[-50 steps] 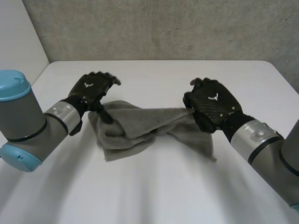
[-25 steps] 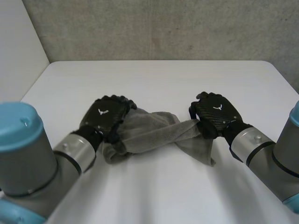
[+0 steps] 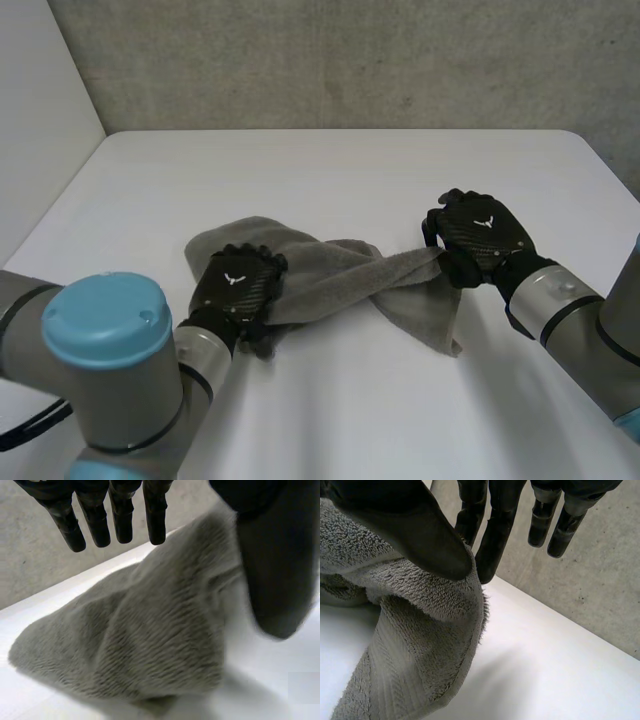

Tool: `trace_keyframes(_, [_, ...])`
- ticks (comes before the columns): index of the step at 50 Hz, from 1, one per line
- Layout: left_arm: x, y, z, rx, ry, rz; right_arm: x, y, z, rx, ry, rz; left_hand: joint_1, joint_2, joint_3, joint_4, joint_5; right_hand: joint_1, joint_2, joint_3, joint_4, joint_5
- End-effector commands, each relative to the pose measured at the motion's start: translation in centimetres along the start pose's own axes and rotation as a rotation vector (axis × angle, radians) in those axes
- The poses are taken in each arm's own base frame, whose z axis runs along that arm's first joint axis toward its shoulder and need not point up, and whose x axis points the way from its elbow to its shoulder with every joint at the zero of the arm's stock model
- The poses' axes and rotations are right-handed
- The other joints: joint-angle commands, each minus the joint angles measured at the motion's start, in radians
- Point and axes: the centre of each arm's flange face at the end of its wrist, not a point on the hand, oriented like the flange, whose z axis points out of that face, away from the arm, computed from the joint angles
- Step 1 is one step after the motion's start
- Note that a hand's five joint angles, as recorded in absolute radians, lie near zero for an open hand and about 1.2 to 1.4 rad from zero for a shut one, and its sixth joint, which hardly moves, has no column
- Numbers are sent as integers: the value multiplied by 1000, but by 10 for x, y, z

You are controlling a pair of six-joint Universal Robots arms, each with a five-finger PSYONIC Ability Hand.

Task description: Fold the towel.

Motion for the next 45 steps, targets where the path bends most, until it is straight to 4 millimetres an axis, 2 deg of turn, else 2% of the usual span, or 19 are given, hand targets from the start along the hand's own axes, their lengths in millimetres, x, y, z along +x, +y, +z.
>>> trace_keyframes(1, [-14,3,25,3,-67,56,-1,-7,-4,19,0,-7,223,232,-51,-59,240,83,78,-43,-76,52])
trace_keyframes(3, [-21,1,30,5,-94,65,-1,-7,-4,20,-1,-7,376,385,-51,-59,393,83,78,-43,-76,52])
trace_keyframes(5, [-31,-6,36,19,-127,62,-1,-9,-4,22,-1,-8,796,805,-51,-59,813,83,78,-43,-76,52])
trace_keyframes(6, [-31,-6,36,19,-127,62,0,-13,-4,33,3,-13,799,807,-51,-59,815,83,78,-43,-76,52])
trace_keyframes(8, [-39,-27,34,82,-144,51,2,-21,-4,54,11,-21,1105,1114,-51,-59,1122,83,78,-43,-76,52])
trace_keyframes(10, [-42,-47,28,144,-147,42,4,-50,-11,123,22,-46,1106,1115,-51,-59,1123,83,78,-43,-76,52])
trace_keyframes(11, [-42,-47,28,144,-147,42,4,-51,-12,123,22,-46,1106,1115,-51,-59,1123,83,78,-43,-76,52])
trace_keyframes(13, [-44,-86,14,269,-121,38,5,-68,-17,156,26,-56,1106,1115,-51,-59,1123,83,78,-43,-76,52])
trace_keyframes(17, [-40,-124,-4,399,-62,46,7,-127,-38,288,-1,-32,1106,1115,-51,-59,1123,83,78,-43,-76,52])
trace_keyframes(19, [-40,-170,-31,544,-16,55,8,-146,-44,338,-20,-19,1106,1115,-51,-59,1123,83,78,-43,-76,52])
trace_keyframes(23, [-43,-201,-55,622,4,69,6,-194,-62,464,-85,-5,1106,1115,-51,-59,1123,83,78,-43,-76,52])
trace_keyframes(27, [-52,-222,-65,651,9,86,7,-211,-69,505,-96,0,1106,1115,-51,-59,1123,83,78,-43,-76,52])
trace_keyframes(33, [-65,-212,-42,608,27,107,13,-211,-62,503,-88,3,1106,1115,-51,-59,1123,83,78,-43,-76,52])
trace_keyframes(35, [-72,-185,-9,511,67,108,14,-201,-53,473,-89,7,1106,1115,-51,-59,1123,83,78,-43,-76,52])
trace_keyframes(38, [-74,-169,6,457,92,103,18,-174,-30,396,-92,27,1106,1115,-51,-59,1123,83,78,-43,-76,52])
trace_keyframes(40, [-67,-132,32,346,164,86,19,-159,-19,358,-93,35,1106,1115,-51,-59,1123,83,78,-43,-76,52])
trace_keyframes(41, [-67,-132,32,345,164,86,18,-143,-9,318,-96,41,1106,1115,-51,-59,1123,83,78,-43,-76,52])
trace_keyframes(43, [-64,-97,55,242,206,61,18,-125,2,271,-93,43,988,996,-51,-59,1004,83,78,-43,-76,52])
trace_keyframes(45, [-63,-81,64,196,216,50,15,-92,19,186,-86,33,864,873,-51,-59,881,83,78,-43,-76,52])
